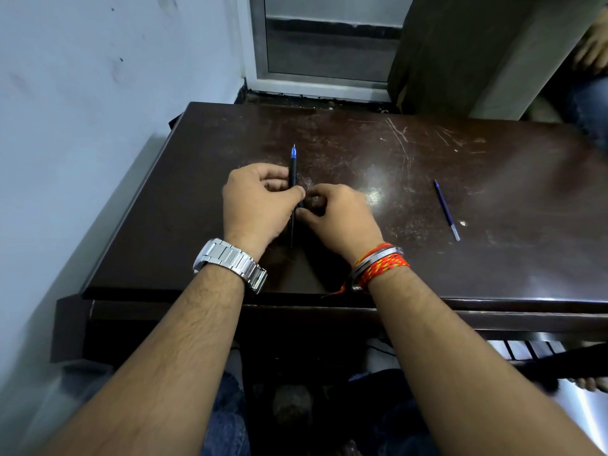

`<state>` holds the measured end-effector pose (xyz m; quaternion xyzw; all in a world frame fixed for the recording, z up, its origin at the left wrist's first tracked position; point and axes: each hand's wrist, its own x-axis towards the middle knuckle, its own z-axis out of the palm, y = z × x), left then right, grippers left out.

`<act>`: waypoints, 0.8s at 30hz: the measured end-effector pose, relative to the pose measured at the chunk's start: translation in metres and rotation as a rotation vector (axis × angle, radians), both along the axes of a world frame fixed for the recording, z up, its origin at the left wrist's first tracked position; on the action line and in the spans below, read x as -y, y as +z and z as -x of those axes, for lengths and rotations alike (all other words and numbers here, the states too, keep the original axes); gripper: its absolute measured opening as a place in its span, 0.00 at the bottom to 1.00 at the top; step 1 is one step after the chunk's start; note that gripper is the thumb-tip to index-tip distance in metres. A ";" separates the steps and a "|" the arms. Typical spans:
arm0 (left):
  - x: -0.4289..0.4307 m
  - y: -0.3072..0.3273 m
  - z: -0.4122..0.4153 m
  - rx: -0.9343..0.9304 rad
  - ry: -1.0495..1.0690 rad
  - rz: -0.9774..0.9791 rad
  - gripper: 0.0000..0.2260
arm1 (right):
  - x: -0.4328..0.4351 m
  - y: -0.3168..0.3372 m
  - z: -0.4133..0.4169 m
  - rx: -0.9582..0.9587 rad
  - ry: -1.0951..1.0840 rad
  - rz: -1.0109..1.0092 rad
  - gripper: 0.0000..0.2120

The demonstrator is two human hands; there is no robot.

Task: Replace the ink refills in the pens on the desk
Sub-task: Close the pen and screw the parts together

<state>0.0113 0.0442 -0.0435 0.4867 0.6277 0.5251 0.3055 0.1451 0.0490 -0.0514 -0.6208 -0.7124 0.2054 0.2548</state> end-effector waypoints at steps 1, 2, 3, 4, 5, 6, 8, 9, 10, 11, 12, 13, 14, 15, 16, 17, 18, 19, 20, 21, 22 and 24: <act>0.000 0.000 0.000 -0.002 -0.005 0.001 0.10 | 0.001 0.000 0.001 0.033 0.021 -0.016 0.14; 0.000 0.000 0.001 -0.004 -0.007 0.002 0.10 | 0.001 0.001 0.002 0.056 0.036 -0.017 0.15; 0.000 0.000 0.001 -0.003 -0.006 0.002 0.10 | 0.001 0.001 0.003 0.075 0.043 -0.012 0.16; 0.000 0.000 0.001 -0.002 -0.006 0.002 0.10 | 0.001 0.001 0.003 0.090 0.040 -0.001 0.16; 0.000 0.000 0.001 -0.001 -0.007 0.003 0.10 | 0.001 0.001 0.003 0.106 0.030 0.017 0.16; 0.001 0.000 0.000 -0.001 -0.011 0.006 0.10 | 0.000 0.000 0.003 0.123 0.022 0.039 0.15; 0.001 -0.001 -0.002 -0.002 -0.018 0.010 0.10 | -0.003 0.001 0.002 0.136 0.007 0.076 0.11; 0.001 -0.001 -0.002 -0.001 -0.022 0.012 0.10 | -0.004 0.001 0.000 0.106 -0.008 0.077 0.09; 0.002 -0.001 -0.003 0.001 -0.028 0.014 0.11 | -0.006 0.002 -0.002 0.038 -0.032 0.067 0.08; 0.002 -0.001 -0.003 0.000 -0.038 0.016 0.11 | -0.008 0.004 -0.005 -0.067 -0.071 0.042 0.08; 0.002 0.000 -0.003 -0.003 -0.053 0.021 0.11 | -0.009 0.007 -0.007 -0.194 -0.129 0.002 0.08; 0.002 0.000 -0.003 -0.006 -0.073 0.029 0.11 | -0.010 0.010 -0.010 -0.336 -0.199 -0.049 0.07; 0.003 0.000 -0.004 -0.004 -0.096 0.040 0.11 | -0.010 0.014 -0.012 -0.493 -0.263 -0.086 0.06; 0.003 0.000 -0.005 0.001 -0.120 0.053 0.10 | -0.010 0.019 -0.013 -0.656 -0.304 -0.095 0.06; 0.004 0.000 -0.006 0.002 -0.143 0.066 0.10 | -0.010 0.023 -0.014 -0.806 -0.314 -0.088 0.07; 0.005 0.000 -0.007 -0.005 -0.164 0.076 0.10 | -0.009 0.025 -0.014 -0.923 -0.303 -0.082 0.07; 0.006 0.000 -0.008 -0.017 -0.185 0.085 0.11 | -0.008 0.027 -0.014 -0.998 -0.286 -0.081 0.06; 0.007 0.000 -0.010 -0.028 -0.208 0.094 0.11 | -0.007 0.029 -0.015 -1.049 -0.273 -0.086 0.05; 0.007 0.001 -0.011 -0.033 -0.233 0.101 0.12 | -0.006 0.030 -0.015 -1.085 -0.266 -0.095 0.07; 0.008 0.001 -0.011 -0.031 -0.255 0.106 0.12 | -0.006 0.030 -0.015 -1.106 -0.261 -0.100 0.09; 0.009 0.002 -0.012 -0.026 -0.273 0.108 0.11 | -0.006 0.030 -0.015 -1.117 -0.255 -0.104 0.11; 0.010 0.003 -0.014 -0.014 -0.292 0.108 0.11 | -0.005 0.032 -0.014 -1.124 -0.236 -0.096 0.13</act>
